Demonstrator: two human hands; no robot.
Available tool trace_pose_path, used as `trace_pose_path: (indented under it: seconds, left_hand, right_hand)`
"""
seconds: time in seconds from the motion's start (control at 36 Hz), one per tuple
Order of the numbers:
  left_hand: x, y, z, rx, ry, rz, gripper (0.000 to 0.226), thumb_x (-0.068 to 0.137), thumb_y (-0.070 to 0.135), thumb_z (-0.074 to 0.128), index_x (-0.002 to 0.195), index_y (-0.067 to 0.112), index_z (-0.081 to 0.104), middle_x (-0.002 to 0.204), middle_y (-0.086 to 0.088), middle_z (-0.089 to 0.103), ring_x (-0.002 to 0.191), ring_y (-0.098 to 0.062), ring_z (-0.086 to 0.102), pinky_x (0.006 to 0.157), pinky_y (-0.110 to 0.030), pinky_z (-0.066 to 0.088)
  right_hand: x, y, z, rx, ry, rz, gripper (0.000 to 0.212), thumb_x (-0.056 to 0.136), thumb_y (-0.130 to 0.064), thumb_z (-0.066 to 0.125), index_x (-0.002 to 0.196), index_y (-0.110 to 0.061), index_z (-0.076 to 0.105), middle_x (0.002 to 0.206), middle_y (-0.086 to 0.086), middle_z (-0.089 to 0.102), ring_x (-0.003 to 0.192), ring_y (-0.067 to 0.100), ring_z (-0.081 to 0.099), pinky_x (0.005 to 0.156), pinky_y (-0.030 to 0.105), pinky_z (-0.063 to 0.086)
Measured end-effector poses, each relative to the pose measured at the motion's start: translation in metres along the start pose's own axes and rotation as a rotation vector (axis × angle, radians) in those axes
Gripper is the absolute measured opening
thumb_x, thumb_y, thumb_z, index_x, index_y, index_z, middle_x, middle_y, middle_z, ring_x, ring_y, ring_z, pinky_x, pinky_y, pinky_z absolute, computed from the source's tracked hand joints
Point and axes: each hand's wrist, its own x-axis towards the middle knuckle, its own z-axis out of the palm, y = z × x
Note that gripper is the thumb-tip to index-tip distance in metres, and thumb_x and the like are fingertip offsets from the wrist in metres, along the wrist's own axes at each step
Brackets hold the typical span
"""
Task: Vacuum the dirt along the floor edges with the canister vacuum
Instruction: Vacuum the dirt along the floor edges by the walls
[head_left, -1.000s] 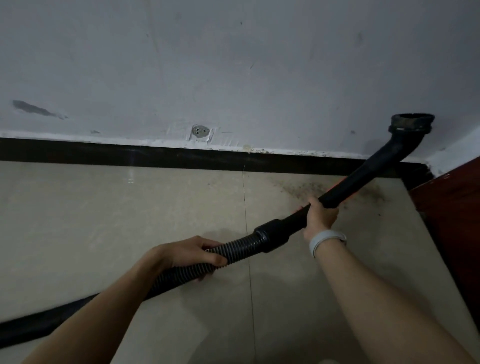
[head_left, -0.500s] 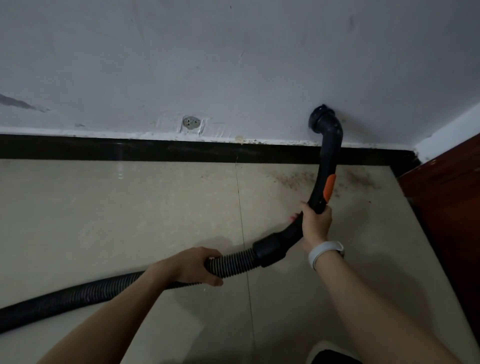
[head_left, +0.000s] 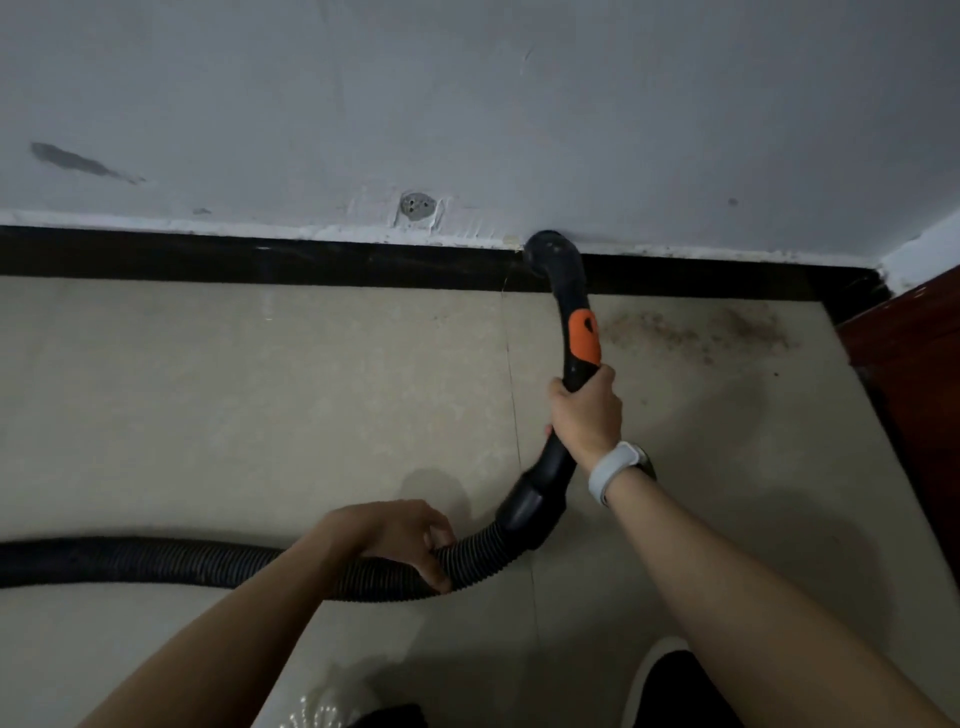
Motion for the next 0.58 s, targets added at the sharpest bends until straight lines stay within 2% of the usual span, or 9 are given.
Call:
trace_pose_path:
  seconds: [0.06, 0.11, 0.17, 0.22, 0.28, 0.36, 0.42, 0.5, 0.58]
  left_hand:
    - [-0.003, -0.006, -0.005, -0.051, 0.099, -0.03, 0.042, 0.084, 0.044, 0.069, 0.118, 0.022, 0.061, 0.108, 0.009, 0.061, 0.103, -0.011, 0.056, 0.094, -0.027, 0.044]
    - [-0.003, -0.016, -0.011, -0.075, 0.319, -0.073, 0.046, 0.087, 0.047, 0.062, 0.124, 0.02, 0.058, 0.119, 0.002, 0.061, 0.109, -0.016, 0.057, 0.095, -0.028, 0.044]
    - [-0.001, -0.027, -0.014, -0.009, 0.552, -0.143, 0.05, 0.09, 0.047, 0.058, 0.131, 0.02, 0.051, 0.129, -0.005, 0.057, 0.116, -0.022, 0.054, 0.098, -0.032, 0.043]
    - [0.001, -0.034, -0.014, 0.119, 0.664, -0.238, 0.058, 0.092, 0.048, 0.053, 0.142, 0.024, 0.039, 0.141, -0.006, 0.044, 0.129, -0.026, 0.042, 0.105, -0.039, 0.038]
    - [0.001, -0.039, -0.013, 0.198, 0.68, -0.305, 0.067, 0.091, 0.05, 0.053, 0.148, 0.029, 0.026, 0.152, -0.004, 0.029, 0.138, -0.028, 0.028, 0.109, -0.044, 0.032]
    - [0.004, -0.049, -0.008, 0.219, 0.639, -0.371, 0.08, 0.088, 0.053, 0.056, 0.151, 0.035, 0.01, 0.16, -0.003, 0.004, 0.146, -0.03, 0.004, 0.114, -0.05, 0.02]
    - [0.006, -0.057, -0.004, 0.2, 0.612, -0.412, 0.088, 0.085, 0.056, 0.059, 0.151, 0.038, 0.003, 0.16, -0.003, -0.008, 0.146, -0.032, -0.007, 0.114, -0.054, 0.016]
    - [0.007, -0.066, 0.001, 0.188, 0.589, -0.438, 0.097, 0.081, 0.062, 0.061, 0.15, 0.041, -0.003, 0.159, -0.003, -0.019, 0.145, -0.035, -0.015, 0.114, -0.058, 0.015]
    - [0.007, -0.068, 0.001, 0.197, 0.601, -0.434, 0.099, 0.079, 0.063, 0.062, 0.15, 0.042, -0.003, 0.159, -0.003, -0.02, 0.145, -0.035, -0.015, 0.114, -0.058, 0.015]
  right_hand:
    - [-0.009, -0.002, 0.009, -0.063, -0.033, -0.037, 0.032, 0.09, -0.024, 0.056, 0.116, -0.015, 0.039, 0.091, 0.012, 0.064, 0.069, 0.035, 0.068, 0.063, 0.048, 0.059]
    - [-0.018, -0.002, 0.015, -0.126, -0.059, -0.079, 0.034, 0.09, -0.026, 0.056, 0.117, -0.013, 0.039, 0.092, 0.012, 0.065, 0.07, 0.035, 0.067, 0.065, 0.045, 0.059]
    - [-0.026, -0.001, 0.019, -0.205, -0.071, -0.119, 0.037, 0.092, -0.026, 0.055, 0.121, -0.01, 0.04, 0.094, 0.012, 0.064, 0.073, 0.033, 0.065, 0.065, 0.038, 0.055]
    - [-0.029, 0.0, 0.023, -0.282, -0.103, -0.153, 0.039, 0.094, -0.025, 0.054, 0.125, -0.008, 0.038, 0.094, 0.01, 0.059, 0.072, 0.029, 0.057, 0.063, 0.032, 0.045]
    - [-0.032, 0.0, 0.027, -0.375, -0.142, -0.163, 0.039, 0.095, -0.024, 0.053, 0.126, -0.008, 0.037, 0.095, 0.01, 0.058, 0.076, 0.031, 0.055, 0.064, 0.03, 0.039]
    - [-0.033, 0.001, 0.035, -0.446, -0.185, -0.159, 0.04, 0.095, -0.025, 0.053, 0.126, -0.008, 0.036, 0.105, 0.016, 0.063, 0.089, 0.037, 0.062, 0.068, 0.034, 0.046]
    - [-0.031, 0.001, 0.039, -0.449, -0.2, -0.156, 0.039, 0.095, -0.025, 0.053, 0.126, -0.008, 0.036, 0.105, 0.016, 0.064, 0.083, 0.035, 0.06, 0.068, 0.035, 0.048]
    - [-0.029, 0.0, 0.044, -0.463, -0.213, -0.176, 0.038, 0.094, -0.025, 0.053, 0.124, -0.008, 0.036, 0.1, 0.014, 0.063, 0.074, 0.029, 0.054, 0.065, 0.033, 0.045]
    - [-0.033, -0.002, 0.051, -0.518, -0.259, -0.205, 0.037, 0.094, -0.024, 0.052, 0.122, -0.008, 0.035, 0.094, 0.009, 0.057, 0.073, 0.028, 0.052, 0.064, 0.033, 0.044]
